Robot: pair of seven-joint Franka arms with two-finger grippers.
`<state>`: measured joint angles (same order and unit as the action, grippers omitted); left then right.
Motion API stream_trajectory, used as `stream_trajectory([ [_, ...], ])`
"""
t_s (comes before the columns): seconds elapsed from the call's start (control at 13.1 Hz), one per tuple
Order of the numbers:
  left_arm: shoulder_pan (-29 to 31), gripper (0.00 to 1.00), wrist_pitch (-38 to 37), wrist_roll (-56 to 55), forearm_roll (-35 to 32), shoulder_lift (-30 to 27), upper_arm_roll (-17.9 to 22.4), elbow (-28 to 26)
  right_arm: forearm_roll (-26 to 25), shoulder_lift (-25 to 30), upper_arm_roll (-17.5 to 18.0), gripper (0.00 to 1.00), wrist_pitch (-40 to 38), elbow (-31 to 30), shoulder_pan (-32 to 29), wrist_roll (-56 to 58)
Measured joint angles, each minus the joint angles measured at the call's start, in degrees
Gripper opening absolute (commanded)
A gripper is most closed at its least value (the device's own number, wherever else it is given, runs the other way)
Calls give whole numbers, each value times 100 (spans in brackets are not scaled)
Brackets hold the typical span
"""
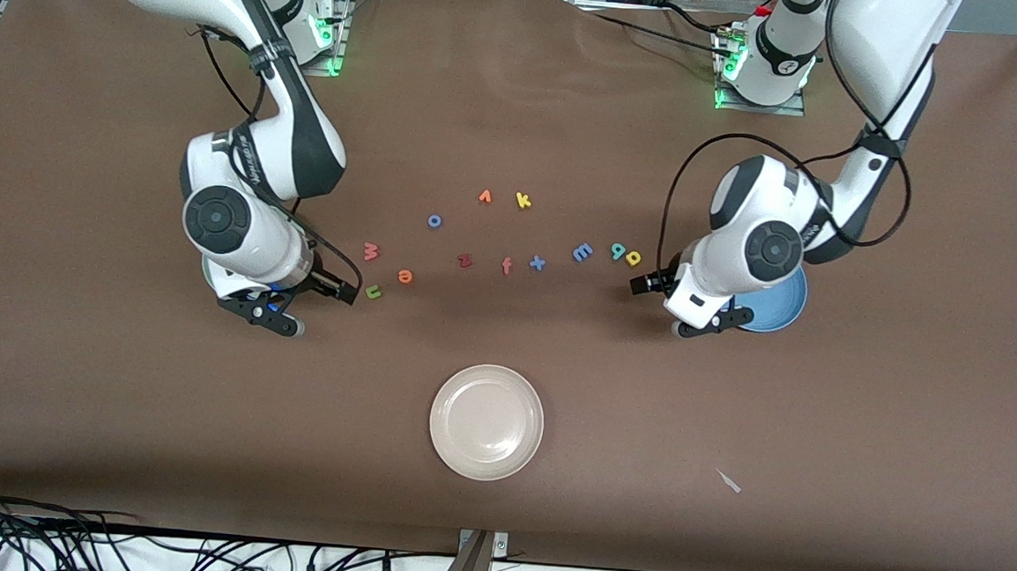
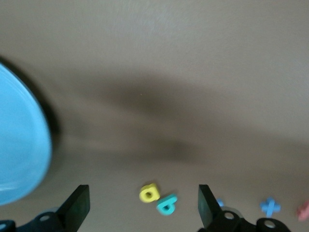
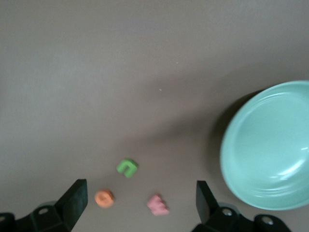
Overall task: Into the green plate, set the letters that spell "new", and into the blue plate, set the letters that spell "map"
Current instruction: 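Grasp the green and yellow letters with the right and left grippers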
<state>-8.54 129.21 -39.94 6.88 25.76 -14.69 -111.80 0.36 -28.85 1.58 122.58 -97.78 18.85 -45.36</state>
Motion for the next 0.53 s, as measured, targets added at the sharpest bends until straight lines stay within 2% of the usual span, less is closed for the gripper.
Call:
stream_trajectory([
  [0.15,-105,99,633,-627,0,1,-47,-505,0,-234,0,91,366,-82,100,-843],
  [0.38,-176,99,984,-1168,0,-1,-53,-944,0,-388,-1,90,1184,-439,267,-1854],
  [0.53,-183,95,1138,-1416,0,-5,-75,-1161,0,-410,-3,88,1707,-844,373,-2187],
])
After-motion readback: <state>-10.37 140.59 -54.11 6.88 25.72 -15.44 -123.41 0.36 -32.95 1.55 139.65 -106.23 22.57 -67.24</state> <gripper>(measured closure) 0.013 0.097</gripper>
